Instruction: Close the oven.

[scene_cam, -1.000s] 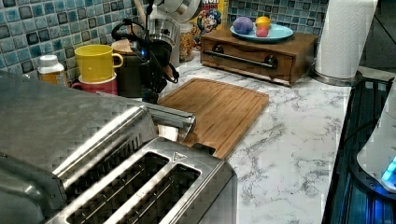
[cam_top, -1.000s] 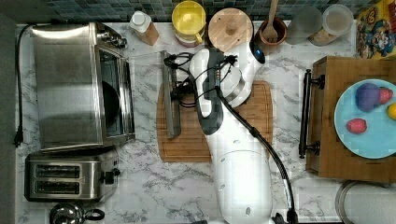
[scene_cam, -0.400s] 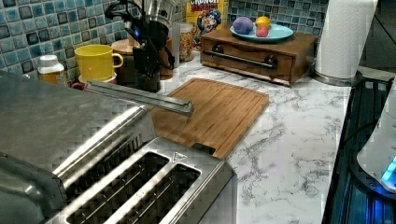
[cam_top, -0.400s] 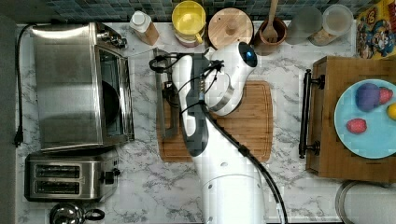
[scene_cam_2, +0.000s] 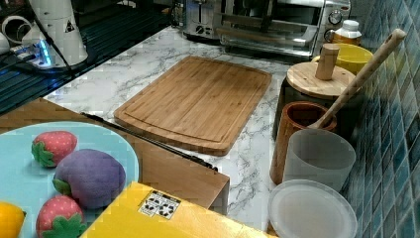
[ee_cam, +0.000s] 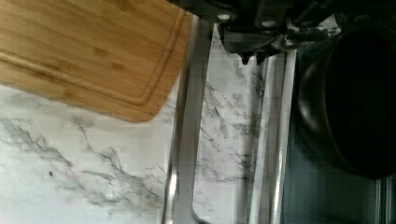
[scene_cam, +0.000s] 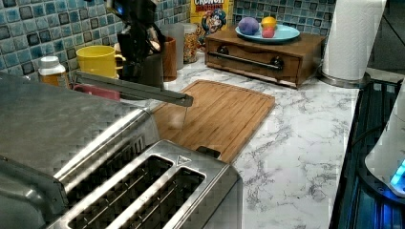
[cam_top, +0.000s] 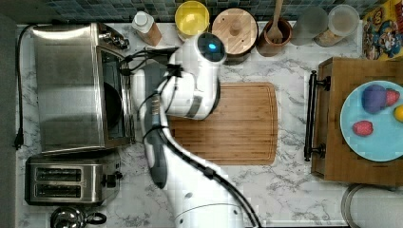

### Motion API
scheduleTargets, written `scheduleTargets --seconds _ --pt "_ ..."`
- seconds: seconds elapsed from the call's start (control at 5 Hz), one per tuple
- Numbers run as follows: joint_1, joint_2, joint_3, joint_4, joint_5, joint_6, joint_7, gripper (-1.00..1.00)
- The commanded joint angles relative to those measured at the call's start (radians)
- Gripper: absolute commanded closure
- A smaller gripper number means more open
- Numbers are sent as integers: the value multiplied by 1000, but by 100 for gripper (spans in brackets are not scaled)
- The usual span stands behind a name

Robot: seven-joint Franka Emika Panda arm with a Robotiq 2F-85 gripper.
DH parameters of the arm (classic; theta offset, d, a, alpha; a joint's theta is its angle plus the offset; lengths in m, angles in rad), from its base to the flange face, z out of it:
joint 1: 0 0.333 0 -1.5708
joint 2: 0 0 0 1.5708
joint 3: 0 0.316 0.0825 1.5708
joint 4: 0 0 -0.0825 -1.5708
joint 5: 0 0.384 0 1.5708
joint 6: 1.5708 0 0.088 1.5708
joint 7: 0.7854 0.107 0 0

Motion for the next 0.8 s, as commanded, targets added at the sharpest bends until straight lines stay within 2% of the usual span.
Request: scheduleTargets --seconds 0.2,0.4,0.6,0.8 --pt "291 -102 28 95 -396 139 362 100" --pt "308 -151 7 61 -422 192 475 100" --pt "337 -225 -7 8 -534 239 584 100" --pt "468 -218 -68 74 -686 132 769 100"
